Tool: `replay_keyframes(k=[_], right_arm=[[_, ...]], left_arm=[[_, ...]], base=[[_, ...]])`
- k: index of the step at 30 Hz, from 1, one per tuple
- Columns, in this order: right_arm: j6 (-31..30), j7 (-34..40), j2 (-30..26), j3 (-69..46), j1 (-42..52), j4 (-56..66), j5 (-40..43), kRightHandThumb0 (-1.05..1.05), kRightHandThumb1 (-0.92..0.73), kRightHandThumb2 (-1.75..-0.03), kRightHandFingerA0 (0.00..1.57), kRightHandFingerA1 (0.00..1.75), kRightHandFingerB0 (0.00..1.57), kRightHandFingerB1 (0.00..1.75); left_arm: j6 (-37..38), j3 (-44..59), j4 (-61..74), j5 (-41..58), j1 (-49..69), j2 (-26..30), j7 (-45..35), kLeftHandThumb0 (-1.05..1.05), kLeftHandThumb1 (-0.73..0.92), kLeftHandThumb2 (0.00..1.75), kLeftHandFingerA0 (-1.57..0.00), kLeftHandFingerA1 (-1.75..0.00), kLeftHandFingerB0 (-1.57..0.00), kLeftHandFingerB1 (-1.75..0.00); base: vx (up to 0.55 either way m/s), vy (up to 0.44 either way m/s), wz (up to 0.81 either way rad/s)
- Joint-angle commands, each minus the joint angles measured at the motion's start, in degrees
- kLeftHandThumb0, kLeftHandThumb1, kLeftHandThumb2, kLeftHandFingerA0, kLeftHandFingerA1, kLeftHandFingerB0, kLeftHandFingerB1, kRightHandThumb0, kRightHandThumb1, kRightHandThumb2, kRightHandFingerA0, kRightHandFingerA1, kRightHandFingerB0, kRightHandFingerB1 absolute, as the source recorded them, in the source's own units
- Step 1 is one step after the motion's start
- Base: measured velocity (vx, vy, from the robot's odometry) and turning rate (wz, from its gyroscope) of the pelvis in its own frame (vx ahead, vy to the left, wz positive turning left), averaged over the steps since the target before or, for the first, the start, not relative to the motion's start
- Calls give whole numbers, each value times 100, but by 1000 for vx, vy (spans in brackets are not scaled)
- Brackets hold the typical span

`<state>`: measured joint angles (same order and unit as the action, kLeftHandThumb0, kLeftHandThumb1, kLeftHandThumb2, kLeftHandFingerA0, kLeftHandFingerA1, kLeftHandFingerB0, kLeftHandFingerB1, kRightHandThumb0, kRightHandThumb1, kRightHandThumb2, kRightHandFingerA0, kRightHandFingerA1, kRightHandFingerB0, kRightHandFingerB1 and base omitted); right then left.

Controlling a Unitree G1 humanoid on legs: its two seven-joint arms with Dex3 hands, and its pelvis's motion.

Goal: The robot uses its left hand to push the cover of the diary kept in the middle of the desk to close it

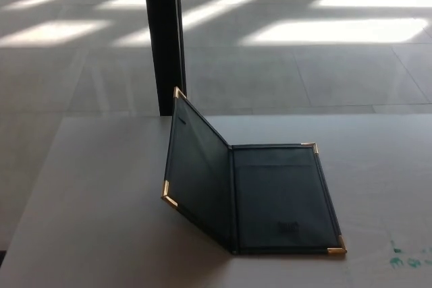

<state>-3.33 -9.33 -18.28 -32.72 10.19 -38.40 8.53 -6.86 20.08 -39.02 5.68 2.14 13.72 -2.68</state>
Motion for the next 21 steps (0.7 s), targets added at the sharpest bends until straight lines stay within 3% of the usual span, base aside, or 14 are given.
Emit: replay_keyframes(k=[1, 2, 3, 4, 5, 7, 8, 9, 12, 16, 17, 19, 20, 21], right_arm=[[-501, -485, -182, -1087, -88, 500, 1530, -87, -62, -115, 69, 81, 54, 69], [-505, -490, -176, -1104, -96, 497, 1515, -92, -83, -65, 68, 79, 60, 66], [-520, -508, -178, -1130, -103, 481, 1501, -86, -62, -115, 69, 81, 54, 69], [-548, -538, -164, -1151, -81, 521, 1506, -83, -63, -115, 72, 82, 53, 69], [-561, -546, -125, -1153, -57, 590, 1487, -91, -84, -66, 71, 80, 60, 67], [-595, -537, -90, -1162, -48, 633, 1469, -91, -84, -66, 70, 79, 60, 67], [-636, -518, -77, -1179, -50, 669, 1472, -93, -60, -101, 68, 79, 61, 70], [-673, -482, -64, -1187, -47, 714, 1469, -92, -83, -65, 72, 79, 62, 67], [-694, -517, -83, -1180, -14, 749, 1451, -92, -84, -66, 71, 79, 62, 67], [-681, -504, -93, -1172, -12, 700, 1487, -91, -84, -66, 70, 79, 63, 66], [-685, -545, -99, -1169, 8, 704, 1516, -94, -83, -66, 68, 80, 61, 66], [-699, -557, -92, -1154, 45, 761, 1549, -94, -60, -102, 66, 80, 61, 70], [-655, -560, -88, -1118, 78, 800, 1519, -92, -85, -66, 68, 79, 60, 66], [-643, -568, -91, -1101, 91, 811, 1517, -92, -84, -66, 67, 79, 59, 66]], left_arm=[[-793, 838, 341, 1141, -226, 290, -569, -89, 78, 63, -56, -67, -50, -59], [-804, 856, 351, 1125, -249, 301, -560, -89, 79, 63, -55, -67, -50, -59], [-825, 878, 406, 1091, -285, 307, -495, -90, 79, 62, -58, -66, -54, -58], [-843, 852, 570, 1011, -315, 328, -437, -89, 81, 65, -56, -66, -53, -57], [-864, 807, 744, 914, -365, 391, -409, -89, 80, 64, -61, -65, -57, -55], [-890, 856, 783, 873, -467, 415, -331, -89, 80, 64, -64, -65, -61, -54], [-869, 870, 897, 867, -590, 440, -302, -88, 81, 64, -61, -62, -57, -53], [-944, 870, 1072, 885, -741, 487, -295, -86, 82, 64, -61, -61, -56, -51], [-1046, 761, 1282, 765, -1021, 657, -350, -85, 69, 90, -53, -62, -46, -51], [-1366, 666, 1884, 749, -1480, 812, -192, -68, 89, 67, -51, -45, -44, -39], [-1505, 615, 2043, 788, -1729, 912, -254, -55, 68, 110, -45, -62, -23, -49], [-1667, 563, 2217, 780, -1917, 970, -219, -59, 70, 111, -44, -60, -23, -49], [-1778, 525, 2330, 789, -2074, 1002, -202, -63, 91, 67, -46, -42, -37, -39], [-1853, 513, 2389, 826, -2191, 1018, -215, -64, 92, 67, -44, -43, -36, -39]], base=[[0, 0, 0], [0, 0, 0], [0, 0, 0], [0, 0, 0], [0, 0, 0], [0, 0, 0], [0, 0, 0], [0, 0, 0], [0, 0, 0], [0, 0, 0], [0, 0, 0], [0, 0, 0], [0, 0, 0], [0, 0, 0]])
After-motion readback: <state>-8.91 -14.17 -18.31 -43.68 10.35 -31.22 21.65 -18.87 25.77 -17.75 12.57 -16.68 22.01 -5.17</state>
